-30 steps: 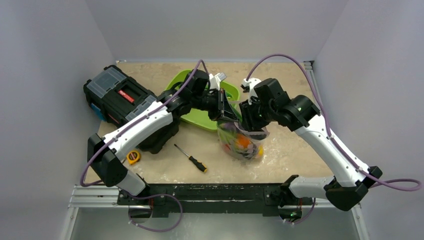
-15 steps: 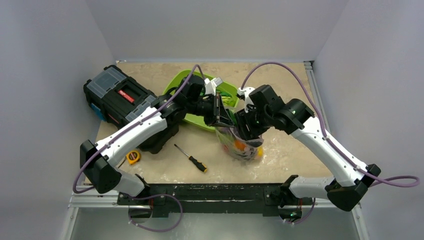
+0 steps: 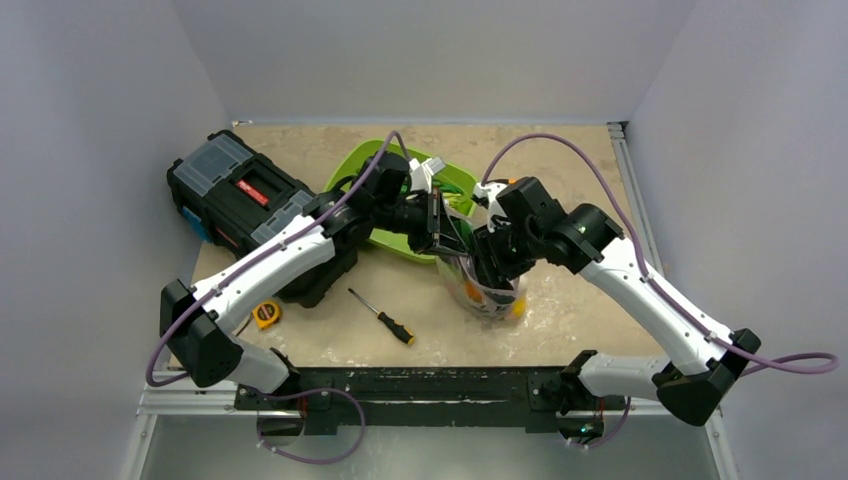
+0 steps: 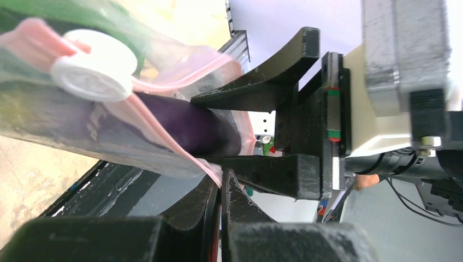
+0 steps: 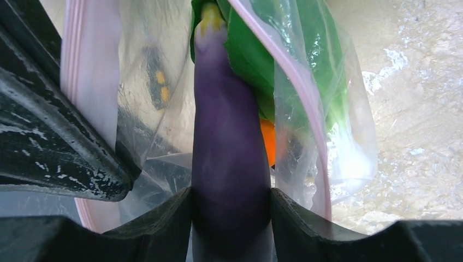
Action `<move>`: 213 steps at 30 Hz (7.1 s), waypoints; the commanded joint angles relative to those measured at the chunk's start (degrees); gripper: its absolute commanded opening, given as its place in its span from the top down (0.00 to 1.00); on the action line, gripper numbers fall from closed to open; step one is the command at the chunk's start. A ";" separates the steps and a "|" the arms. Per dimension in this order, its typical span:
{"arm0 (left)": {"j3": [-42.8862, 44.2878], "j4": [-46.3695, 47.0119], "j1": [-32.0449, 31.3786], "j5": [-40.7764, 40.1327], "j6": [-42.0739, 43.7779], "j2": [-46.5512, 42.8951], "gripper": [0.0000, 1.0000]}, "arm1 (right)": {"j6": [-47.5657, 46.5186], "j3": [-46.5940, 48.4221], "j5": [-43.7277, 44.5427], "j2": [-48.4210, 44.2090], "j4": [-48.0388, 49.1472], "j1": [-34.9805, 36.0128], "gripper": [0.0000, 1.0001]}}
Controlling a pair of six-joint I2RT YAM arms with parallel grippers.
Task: Place the food in the zip-top bag and seal the zipper
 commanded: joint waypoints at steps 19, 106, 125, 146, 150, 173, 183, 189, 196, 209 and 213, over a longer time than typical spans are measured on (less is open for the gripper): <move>-5.06 -2.99 0.02 -3.95 7.98 -6.36 1.00 | 17.94 20.25 -4.42 5.93 -14.23 0.38 1.00; 13.57 -13.94 6.78 14.41 27.91 4.99 1.00 | 4.94 14.92 -3.93 -5.66 -14.02 0.40 1.00; 16.27 -10.06 8.69 24.41 25.01 4.79 1.00 | 4.34 17.46 -9.50 1.16 -14.06 2.73 1.00; 9.92 -1.21 4.90 22.78 17.97 2.95 1.00 | 10.66 20.61 -4.15 9.97 -6.93 3.65 0.88; 6.41 1.81 4.94 20.83 16.05 1.92 1.00 | 15.65 10.66 -3.91 2.86 8.51 3.57 0.51; 2.67 3.82 8.12 17.29 13.02 -1.96 1.00 | 12.19 3.08 -2.38 -11.59 -0.39 3.65 0.30; 1.79 3.90 8.20 17.11 12.32 -3.15 1.00 | 11.48 3.35 0.87 -8.58 6.92 3.64 0.60; 1.65 4.42 8.19 16.89 11.39 -3.73 1.00 | 9.84 1.97 -7.17 -5.48 10.95 3.81 0.85; 0.93 5.16 8.18 16.65 10.68 -4.10 1.00 | 10.04 -0.12 -7.54 -1.54 15.77 4.25 0.92; 0.29 2.80 8.12 8.60 8.78 -6.96 1.00 | 9.27 10.58 2.20 0.99 5.70 4.61 0.71; -0.36 2.05 8.12 2.60 5.62 -9.23 1.00 | 10.58 16.17 5.14 -1.44 -1.25 4.60 0.46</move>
